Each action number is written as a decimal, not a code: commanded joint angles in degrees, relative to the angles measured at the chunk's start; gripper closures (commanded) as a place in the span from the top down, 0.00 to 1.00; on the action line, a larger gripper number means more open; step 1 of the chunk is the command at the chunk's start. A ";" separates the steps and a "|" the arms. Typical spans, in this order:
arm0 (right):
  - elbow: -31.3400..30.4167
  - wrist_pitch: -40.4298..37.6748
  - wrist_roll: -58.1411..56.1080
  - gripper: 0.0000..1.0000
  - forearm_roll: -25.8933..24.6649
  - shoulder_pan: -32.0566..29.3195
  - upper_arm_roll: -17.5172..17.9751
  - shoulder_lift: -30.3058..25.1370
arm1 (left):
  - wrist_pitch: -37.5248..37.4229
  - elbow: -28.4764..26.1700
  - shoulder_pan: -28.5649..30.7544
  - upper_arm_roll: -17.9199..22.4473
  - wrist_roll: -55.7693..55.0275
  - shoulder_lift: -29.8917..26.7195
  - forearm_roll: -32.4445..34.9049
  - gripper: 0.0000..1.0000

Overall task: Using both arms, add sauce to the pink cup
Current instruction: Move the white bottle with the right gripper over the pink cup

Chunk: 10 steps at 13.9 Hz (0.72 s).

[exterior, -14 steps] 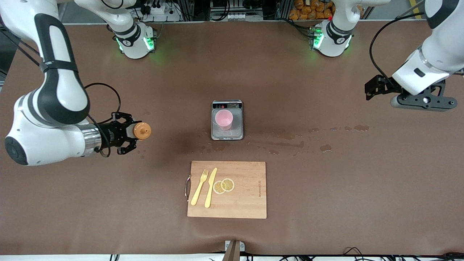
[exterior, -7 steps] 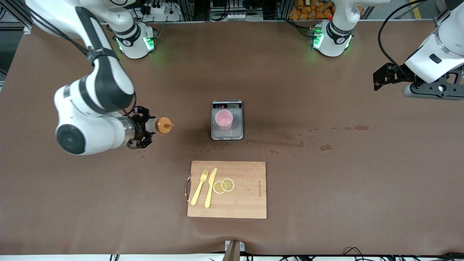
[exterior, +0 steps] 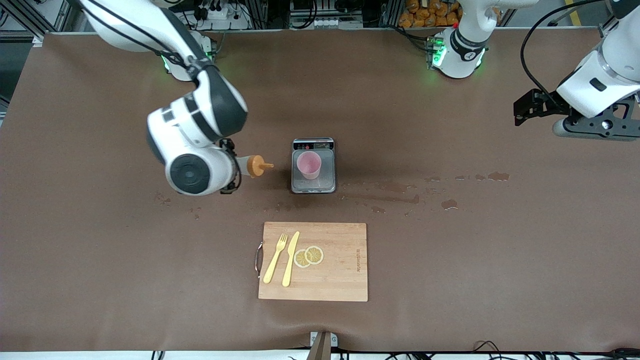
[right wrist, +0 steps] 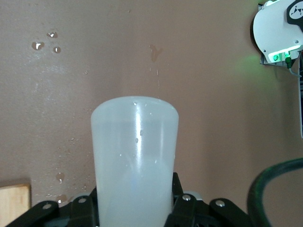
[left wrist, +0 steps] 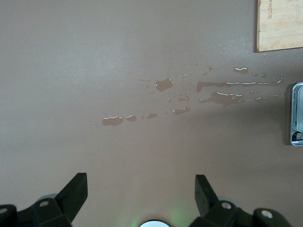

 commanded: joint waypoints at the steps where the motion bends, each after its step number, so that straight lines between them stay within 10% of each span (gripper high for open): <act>1: 0.90 -0.94 2.65 0.52 -4.06 1.91 -0.56 0.28 | 0.00 1.18 0.65 0.11 0.22 0.44 -1.13 1.00; 10: 0.37 -6.64 10.73 0.51 -12.43 7.28 -0.56 3.27 | 0.26 2.23 0.83 0.55 0.57 1.49 -1.05 1.00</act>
